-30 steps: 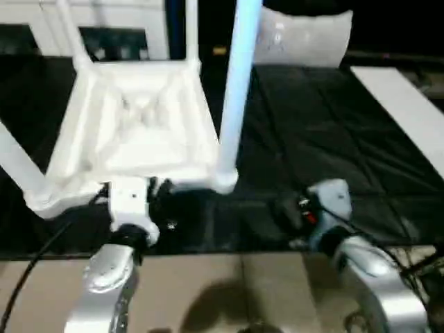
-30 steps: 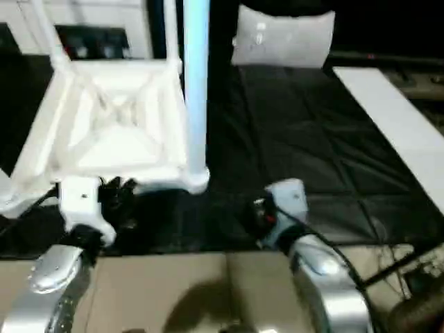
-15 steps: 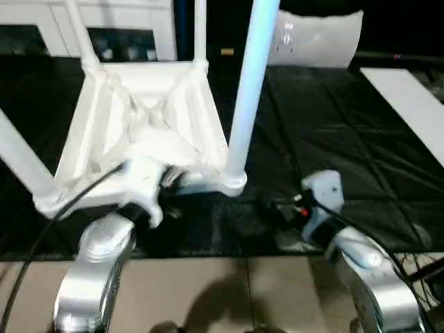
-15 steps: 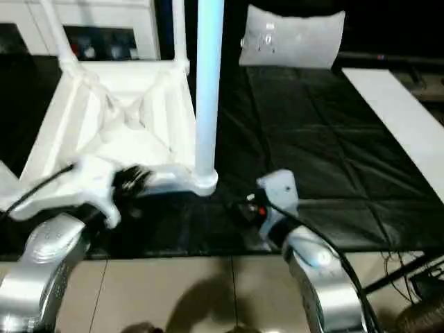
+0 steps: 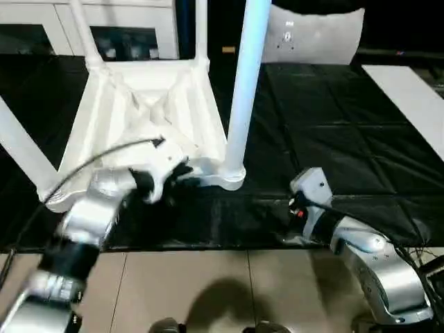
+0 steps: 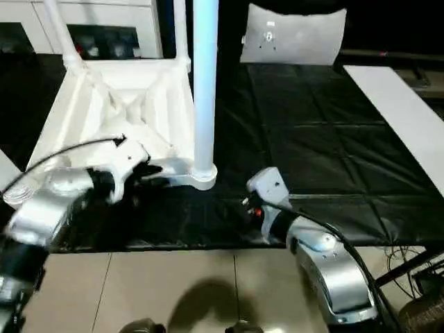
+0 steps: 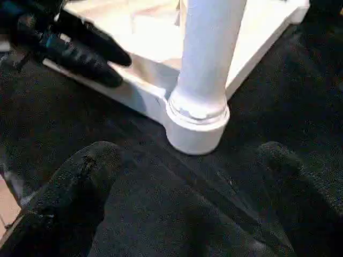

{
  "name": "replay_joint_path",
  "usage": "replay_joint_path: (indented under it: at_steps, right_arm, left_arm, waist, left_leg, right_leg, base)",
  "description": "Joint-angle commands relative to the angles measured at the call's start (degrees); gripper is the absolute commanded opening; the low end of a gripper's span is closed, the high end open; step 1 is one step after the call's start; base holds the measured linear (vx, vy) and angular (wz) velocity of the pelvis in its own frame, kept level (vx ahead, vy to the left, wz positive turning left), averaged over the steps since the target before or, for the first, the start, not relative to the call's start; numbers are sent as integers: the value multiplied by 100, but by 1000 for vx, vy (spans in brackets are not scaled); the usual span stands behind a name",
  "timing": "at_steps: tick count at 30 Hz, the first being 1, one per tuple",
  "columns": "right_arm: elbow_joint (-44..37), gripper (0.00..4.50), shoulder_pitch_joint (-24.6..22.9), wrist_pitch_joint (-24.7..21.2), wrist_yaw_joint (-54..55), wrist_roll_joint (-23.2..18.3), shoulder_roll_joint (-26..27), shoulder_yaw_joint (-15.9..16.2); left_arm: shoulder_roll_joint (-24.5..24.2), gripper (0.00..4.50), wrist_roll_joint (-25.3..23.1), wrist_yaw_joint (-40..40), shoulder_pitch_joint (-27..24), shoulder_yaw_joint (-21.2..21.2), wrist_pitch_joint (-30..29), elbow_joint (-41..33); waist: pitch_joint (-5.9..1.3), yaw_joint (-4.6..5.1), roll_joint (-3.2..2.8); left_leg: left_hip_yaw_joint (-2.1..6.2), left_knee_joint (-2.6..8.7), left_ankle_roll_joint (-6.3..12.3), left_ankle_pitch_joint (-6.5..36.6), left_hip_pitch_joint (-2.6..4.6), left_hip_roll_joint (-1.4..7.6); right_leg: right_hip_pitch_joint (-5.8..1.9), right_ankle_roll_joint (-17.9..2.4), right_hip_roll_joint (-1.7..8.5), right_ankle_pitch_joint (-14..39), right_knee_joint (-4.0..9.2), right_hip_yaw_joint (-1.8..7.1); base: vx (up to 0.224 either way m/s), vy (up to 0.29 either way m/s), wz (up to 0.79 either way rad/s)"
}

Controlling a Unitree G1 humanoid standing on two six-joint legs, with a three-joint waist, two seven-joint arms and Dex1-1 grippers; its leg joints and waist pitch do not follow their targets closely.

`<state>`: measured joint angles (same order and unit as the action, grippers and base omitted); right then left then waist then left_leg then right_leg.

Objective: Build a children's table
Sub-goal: Rotate leg to tighten

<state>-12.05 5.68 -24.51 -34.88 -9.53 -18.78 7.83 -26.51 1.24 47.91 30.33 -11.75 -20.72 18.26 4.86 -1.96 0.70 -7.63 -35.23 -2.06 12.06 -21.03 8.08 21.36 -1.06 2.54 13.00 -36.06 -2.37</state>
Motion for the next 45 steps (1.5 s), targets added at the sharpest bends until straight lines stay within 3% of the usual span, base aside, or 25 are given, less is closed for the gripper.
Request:
replay_joint_path:
  at_steps: [1, 5, 6, 8, 10, 12, 15, 17, 18, 19, 21, 23, 24, 25, 26, 27, 28, 29, 30, 31, 32, 33, 37, 42, 45]
  right_arm:
    - [61, 450, 75, 44, -20, 12, -52, 34]
    - [56, 450, 56, 51, 27, 7, -21, 9]
    - [-20, 450, -11, 34, 116, -60, 75, -53]
    - [-85, 450, -61, -88, 261, -112, 175, -128]
    - [-316, 450, -277, -241, 602, -179, 407, -245]
    - [-523, 450, -518, -193, 756, -217, 546, -278]
    - [-806, 450, -945, -144, 1175, -266, 883, -418]
    - [-842, 450, -993, -167, 1239, -265, 926, -434]
    - [-858, 450, -1017, -197, 1321, -242, 973, -452]
    - [-886, 450, -1065, -231, 1452, -214, 1057, -475]
    - [-904, 450, -1098, -235, 1501, -231, 1093, -476]
    - [-906, 450, -1098, -231, 1505, -239, 1089, -476]
    - [-914, 450, -1097, -232, 1506, -225, 1062, -459]
    - [-916, 450, -1096, -233, 1506, -207, 1043, -444]
    - [-917, 450, -1093, -231, 1509, -183, 1026, -430]
    - [-935, 450, -1108, -233, 1529, -160, 1027, -424]
    - [-950, 450, -1123, -239, 1557, -142, 1036, -430]
    - [-954, 450, -1127, -243, 1571, -140, 1039, -432]
    - [-961, 450, -1133, -252, 1599, -134, 1044, -436]
    - [-976, 450, -1152, -264, 1655, -138, 1048, -442]
    - [-976, 450, -1152, -264, 1655, -138, 1048, -442]
    - [-981, 450, -1163, -265, 1678, -134, 1043, -451]
    - [-986, 450, -1177, -239, 1724, -117, 1019, -476]
    - [-927, 450, -1118, -214, 1717, -151, 961, -504]
    - [-908, 450, -1111, -221, 1713, -170, 953, -469]
  left_arm:
    - [4, 162, -105, 55, 138, -95, 173, 297]
    - [130, 191, 22, -77, 281, 86, 276, 558]
    - [221, 201, 264, -64, 186, 305, 311, 428]
    - [304, 215, 388, -244, 35, 492, 322, 178]
    - [600, 215, 708, -887, -542, 1010, 29, -711]
    - [910, 215, 1018, -1243, -1118, 1344, -49, -1504]
    - [1609, 215, 1147, -2115, -2491, 1646, -276, -3128]
    - [1699, 215, 1066, -2247, -2673, 1648, -301, -3307]
    - [1768, 215, 990, -2354, -2787, 1650, -296, -3416]
    - [1914, 215, 904, -2585, -3030, 1636, -302, -3679]
    - [2040, 215, 762, -2837, -3265, 1601, -300, -3945]
    - [2074, 215, 721, -2913, -3358, 1577, -328, -4026]
    - [2093, 215, 623, -3054, -3489, 1527, -408, -4118]
    - [2082, 215, 561, -3107, -3544, 1487, -411, -4136]
    - [2073, 215, 473, -3170, -3595, 1440, -418, -4154]
    - [2117, 215, 437, -3281, -3675, 1412, -491, -4254]
    - [2166, 215, 423, -3355, -3736, 1391, -511, -4334]
    - [2177, 215, 422, -3376, -3751, 1382, -520, -4360]
    - [2200, 215, 420, -3420, -3783, 1362, -539, -4414]
    - [2272, 215, 368, -3529, -3853, 1293, -544, -4563]
    - [2272, 215, 368, -3529, -3853, 1293, -544, -4563]
    - [2353, 215, 394, -3617, -3877, 1290, -631, -4619]
    - [2400, 215, 436, -3646, -3911, 1222, -518, -4661]
    - [2337, 215, 177, -3800, -3934, 1093, -507, -4692]
    - [2306, 215, 110, -3860, -3892, 1067, -564, -4719]
  waist:
    - [-393, -22, -15]
    - [-378, -26, -15]
    - [-366, -45, -134]
    - [-367, -48, -79]
    - [-359, -41, -156]
    - [-363, -36, -108]
    - [-323, -17, -61]
    - [-290, -28, -9]
    - [-258, -185, -7]
    - [-214, -287, 15]
    - [-176, -361, -17]
    - [-148, -356, -92]
    - [-166, -289, -88]
    - [-226, -76, -250]
    - [-270, -20, -337]
    - [-274, 34, -344]
    - [-273, 30, -344]
    - [-279, 48, -315]
    - [-340, 49, -249]
    - [-335, 31, -184]
    - [-326, 39, -156]
    - [-266, 101, -130]
    - [-163, 118, -65]
    - [-125, 207, -51]
    - [-98, 254, -76]
  left_leg:
    - [123, 435, 458, 99, 22, 453]
    - [104, 438, 476, 222, 28, 467]
    - [111, 444, 381, 411, 33, 488]
    - [94, 463, 300, 525, 32, 522]
    - [102, 471, 255, 565, 26, 543]
    - [81, 458, 325, 506, 5, 549]
    - [33, 474, 389, 737, -35, 543]
    - [-9, 418, 562, 824, -85, 475]
    - [38, 136, 805, 661, -96, 409]
    - [147, -108, 819, 578, -179, 431]
    - [344, -412, 689, 630, -337, 462]
    - [414, -167, 701, 575, -286, 398]
    - [240, 238, 928, 907, 20, 387]
    - [233, 576, 1234, 1135, 231, 359]
    - [273, 647, 1304, 1232, 343, 417]
    - [325, 833, 1250, 1149, 252, 535]
    - [400, 868, 1028, 1069, 146, 626]
    - [445, 836, 816, 1010, 135, 667]
    - [503, 760, 323, 1000, 171, 634]
    - [411, 728, -263, 1580, 88, 561]
    - [372, 690, -498, 1994, 72, 493]
    - [421, 694, -738, 2814, -58, 475]
    - [474, 612, -666, 3883, 34, 457]
    - [485, 662, -785, 4466, 53, 441]
    - [503, 724, -840, 4732, 0, 425]
  right_leg:
    - [-298, -1529, 633, -606, 331, 322]
    - [-282, -1593, 641, -415, 353, 320]
    - [-273, -1636, 660, -221, 368, 326]
    - [-276, -1704, 662, -202, 368, 329]
    - [-266, -1743, 647, -339, 353, 326]
    - [-282, -1783, 659, -443, 345, 333]
    - [-290, -1674, 688, 192, 445, 365]
    - [-309, -1637, 796, 706, 559, 455]
    - [-331, -1482, 1170, 1882, 854, 733]
    - [-364, -1332, 1479, 2635, 1013, 958]
    - [-394, -1313, 1728, 3293, 1117, 1147]
    - [-348, -1363, 1389, 3350, 1059, 878]
    - [-137, -1255, 837, 3000, 923, 607]
    - [0, -1067, 158, 1956, 471, 156]
    - [124, -931, -17, 1419, 207, 5]
    - [147, -550, -76, 656, -259, -169]
    - [115, -291, 19, 321, -284, -179]
    - [98, -247, 100, 164, -203, -145]
    - [39, -263, 299, -133, -1, -22]
    - [-44, -384, 544, -115, 243, 153]
    - [-35, -487, 615, 9, 306, 207]
    - [-116, -565, 755, 809, 399, 301]
    - [42, -309, 850, 2917, 695, 365]
    - [92, -174, 752, 3134, 710, 285]
    - [47, -140, 723, 3260, 691, 209]
  base:
    - [0, 0, 0]
    - [0, 0, 0]
    - [0, 0, 0]
    - [0, 0, 0]
    - [0, 0, 0]
    - [0, 0, 0]
    - [0, 0, 0]
    - [0, 0, 0]
    - [0, 0, 0]
    - [0, 0, 0]
    - [-39, 87, 2]
    - [-26, 188, 3]
    - [-27, 216, 10]
    - [-30, 236, 18]
    - [-28, 255, 10]
    - [-28, 255, 10]
    - [-35, 231, 8]
    - [-46, 166, -2]
    - [-46, 166, -2]
    - [-56, 122, 3]
    - [-71, 95, -4]
    - [-71, 95, -4]
    - [-74, 49, -9]
    - [-57, 18, -7]
    - [0, 0, 0]
